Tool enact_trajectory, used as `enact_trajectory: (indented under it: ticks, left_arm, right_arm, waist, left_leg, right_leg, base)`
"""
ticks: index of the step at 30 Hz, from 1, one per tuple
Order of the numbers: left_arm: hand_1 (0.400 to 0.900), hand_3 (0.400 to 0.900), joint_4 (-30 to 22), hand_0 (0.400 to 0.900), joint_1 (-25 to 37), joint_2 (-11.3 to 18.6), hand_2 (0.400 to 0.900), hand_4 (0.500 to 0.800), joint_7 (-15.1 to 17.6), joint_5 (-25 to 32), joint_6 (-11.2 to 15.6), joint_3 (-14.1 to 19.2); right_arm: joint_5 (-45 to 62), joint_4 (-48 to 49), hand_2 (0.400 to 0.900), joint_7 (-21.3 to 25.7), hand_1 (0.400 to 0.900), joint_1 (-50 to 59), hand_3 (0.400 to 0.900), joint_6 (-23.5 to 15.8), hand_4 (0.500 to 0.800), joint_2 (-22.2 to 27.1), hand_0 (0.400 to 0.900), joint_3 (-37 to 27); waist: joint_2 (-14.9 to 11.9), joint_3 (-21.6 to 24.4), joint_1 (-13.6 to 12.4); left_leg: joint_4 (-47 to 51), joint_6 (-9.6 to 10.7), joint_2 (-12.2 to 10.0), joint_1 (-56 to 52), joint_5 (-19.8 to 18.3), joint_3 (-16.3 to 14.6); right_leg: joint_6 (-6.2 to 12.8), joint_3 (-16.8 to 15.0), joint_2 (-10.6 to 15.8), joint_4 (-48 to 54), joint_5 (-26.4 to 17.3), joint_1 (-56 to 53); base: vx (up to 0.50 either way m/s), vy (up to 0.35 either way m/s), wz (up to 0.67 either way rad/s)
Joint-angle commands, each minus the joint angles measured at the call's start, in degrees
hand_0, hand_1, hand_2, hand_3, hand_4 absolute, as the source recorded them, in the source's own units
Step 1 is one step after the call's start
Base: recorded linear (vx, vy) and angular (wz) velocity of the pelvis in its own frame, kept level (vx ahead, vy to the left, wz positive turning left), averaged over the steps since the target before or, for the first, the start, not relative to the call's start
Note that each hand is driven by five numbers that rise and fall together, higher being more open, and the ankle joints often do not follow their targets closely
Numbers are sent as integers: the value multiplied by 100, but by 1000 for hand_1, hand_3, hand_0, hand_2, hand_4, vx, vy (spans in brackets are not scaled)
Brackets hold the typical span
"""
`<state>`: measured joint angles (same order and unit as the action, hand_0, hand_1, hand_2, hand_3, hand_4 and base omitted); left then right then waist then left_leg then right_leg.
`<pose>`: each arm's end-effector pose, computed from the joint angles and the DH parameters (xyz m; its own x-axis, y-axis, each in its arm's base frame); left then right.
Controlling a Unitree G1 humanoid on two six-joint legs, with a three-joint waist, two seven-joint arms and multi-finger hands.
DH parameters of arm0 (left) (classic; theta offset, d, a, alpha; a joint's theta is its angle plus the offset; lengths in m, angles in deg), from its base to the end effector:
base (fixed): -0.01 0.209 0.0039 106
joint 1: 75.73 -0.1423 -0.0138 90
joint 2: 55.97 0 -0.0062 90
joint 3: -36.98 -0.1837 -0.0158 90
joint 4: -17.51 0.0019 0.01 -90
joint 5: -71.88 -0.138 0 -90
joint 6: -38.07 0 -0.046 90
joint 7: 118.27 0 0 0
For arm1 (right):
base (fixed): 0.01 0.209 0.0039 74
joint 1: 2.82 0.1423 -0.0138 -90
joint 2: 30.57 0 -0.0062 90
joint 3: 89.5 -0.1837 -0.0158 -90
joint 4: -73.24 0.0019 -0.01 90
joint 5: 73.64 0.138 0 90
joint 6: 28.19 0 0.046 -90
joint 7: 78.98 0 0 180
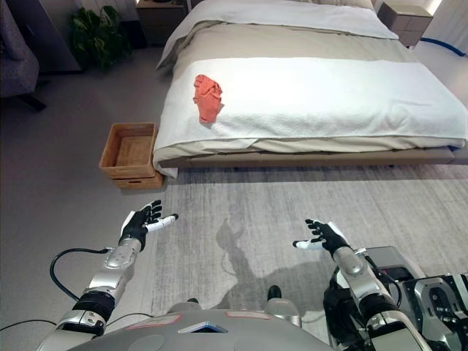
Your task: Put the clothes on the bed into the basket.
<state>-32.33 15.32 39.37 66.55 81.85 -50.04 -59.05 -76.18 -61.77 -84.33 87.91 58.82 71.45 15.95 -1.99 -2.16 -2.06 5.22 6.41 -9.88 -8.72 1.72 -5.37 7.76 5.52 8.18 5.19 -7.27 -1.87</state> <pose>0.1601 0.2452 -0.0527 0.7890 0.2310 -0.5693 -0.0732 0.9554 0.2862 0.1440 -0.2640 -0.0590 0.6937 -0.0575 -0.7179 -0.3598 0.8359 -0.4146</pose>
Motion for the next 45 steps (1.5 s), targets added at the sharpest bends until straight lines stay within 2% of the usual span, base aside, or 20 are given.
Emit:
enact_trajectory:
  ticks: [1,11,17,24,30,31,32,33,35,36,37,38,39,40,42,43,45]
  left_arm:
    - [900,900,-267,900,589,289,900,800,41,142,349,-131]
    - [900,900,-150,900,682,277,900,800,105,161,381,-157]
    - [900,900,-42,900,909,253,900,800,121,145,409,-309]
    - [900,900,-80,900,945,239,900,800,99,238,411,-393]
    - [900,900,-120,900,909,318,900,800,104,251,418,-327]
    - [900,900,-158,900,893,329,900,800,114,276,420,-304]
    - [900,900,-248,900,861,350,900,800,107,314,424,-275]
    - [900,900,-253,900,860,352,900,800,107,314,421,-275]
    - [900,900,-354,900,831,373,900,800,33,241,400,-317]
    - [900,900,-357,900,829,371,900,800,33,240,397,-319]
    - [900,900,-337,900,833,385,900,800,-16,160,356,-343]
    - [900,900,-320,900,867,408,900,800,-27,118,327,-356]
    - [900,900,-318,900,871,405,900,800,-27,118,327,-355]
    - [900,900,-297,900,958,454,900,800,-51,53,278,-374]
    - [900,900,-223,900,1021,460,900,800,-58,43,270,-388]
    - [900,900,-160,900,1115,480,900,800,-69,67,273,-415]
    - [900,900,-146,900,1152,478,900,800,-65,79,290,-433]
  right_arm:
    - [263,101,900,116,900,447,900,-234,800,61,900,-210]
    - [310,92,900,127,900,410,900,-256,800,17,900,-216]
    - [401,145,900,201,900,349,900,-293,800,26,900,-318]
    - [480,124,900,168,900,345,900,-267,800,-12,900,-305]
    - [478,39,900,151,900,472,900,-236,800,-46,900,-241]
    - [497,15,900,143,900,489,900,-228,800,-48,900,-246]
    - [501,9,900,110,900,487,900,-204,800,-21,900,-275]
    - [501,11,900,109,900,486,900,-202,800,-21,900,-277]
    - [479,-22,900,61,900,407,900,-173,800,39,900,-360]
    - [479,-17,900,59,900,401,900,-172,800,41,900,-363]
    - [463,8,900,19,900,272,900,-158,800,80,900,-417]
    - [496,19,900,5,900,224,900,-154,800,90,900,-445]
    - [497,21,900,4,900,225,900,-153,800,93,900,-446]
    - [584,21,900,-26,900,121,900,-158,800,68,900,-502]
    - [619,3,900,-52,900,75,900,-154,800,40,900,-516]
    - [646,-33,900,-87,900,-5,900,-160,800,46,900,-583]
    - [668,-82,900,-92,900,-18,900,-160,800,47,900,-609]
  waist:
    - [-225,62,-123]
    - [-210,51,-84]
    - [-200,3,22]
    - [-225,-30,68]
    - [-323,-50,-5]
    - [-346,-66,-38]
    - [-386,-103,-87]
    - [-394,-93,-91]
    - [-366,-112,-116]
    - [-375,-105,-125]
    - [-321,-170,-64]
    - [-283,-254,0]
    - [-291,-261,-17]
    - [-202,-400,113]
    - [-195,-461,155]
    - [-192,-539,292]
    - [-193,-583,401]
  left_leg:
    - [-22,133,4,29,-58,-133]
    - [-22,166,-12,50,-41,-118]
    - [-22,247,-67,210,-3,-196]
    - [-22,164,69,252,-51,-213]
    - [-58,-17,318,185,-206,-263]
    - [-137,-69,410,190,-255,-253]
    - [-478,-174,602,315,-461,-199]
    - [-525,-181,610,351,-485,-203]
    - [-640,-419,934,386,-660,-83]
    - [-642,-427,948,393,-662,-92]
    - [-616,-591,1138,273,-693,62]
    - [-620,-688,1193,220,-700,165]
    - [-624,-691,1204,218,-707,148]
    - [-662,-822,1215,116,-744,278]
    - [-670,-831,1218,36,-807,260]
    - [-702,-772,1195,-88,-894,290]
    - [-707,-708,1149,-175,-965,351]
  right_leg:
    - [374,421,439,-221,95,-240]
    - [359,462,420,-238,123,-258]
    - [398,635,443,-290,138,-233]
    - [464,651,637,-507,108,-99]
    - [627,450,898,-568,-148,8]
    - [656,384,975,-611,-232,32]
    - [710,273,1211,-797,-448,113]
    - [713,261,1222,-808,-447,136]
    - [671,46,1552,-1381,-830,348]
    - [676,26,1565,-1404,-820,374]
    - [496,-202,1652,-2080,-1260,637]
    - [420,-406,1574,-2488,-1432,826]
    - [427,-445,1580,-2536,-1412,862]
    - [334,-633,1366,-3173,-1516,1224]
    - [341,-668,1318,-3389,-1484,1467]
    - [390,-384,1390,-3222,-1474,1835]
    - [453,-251,1426,-2956,-1508,1918]
  base:
    - [0,0,0]
    - [10,-2,5]
    - [-12,13,34]
    - [-5,63,8]
    - [8,118,-10]
    - [0,182,-10]
    - [-2,183,-10]
    - [-17,275,1]
    - [5,289,12]
    - [48,376,33]
    - [27,355,38]
    - [26,351,36]
    - [13,295,40]
    - [46,229,39]
    - [107,147,47]
    - [217,-10,65]
    - [271,-63,73]
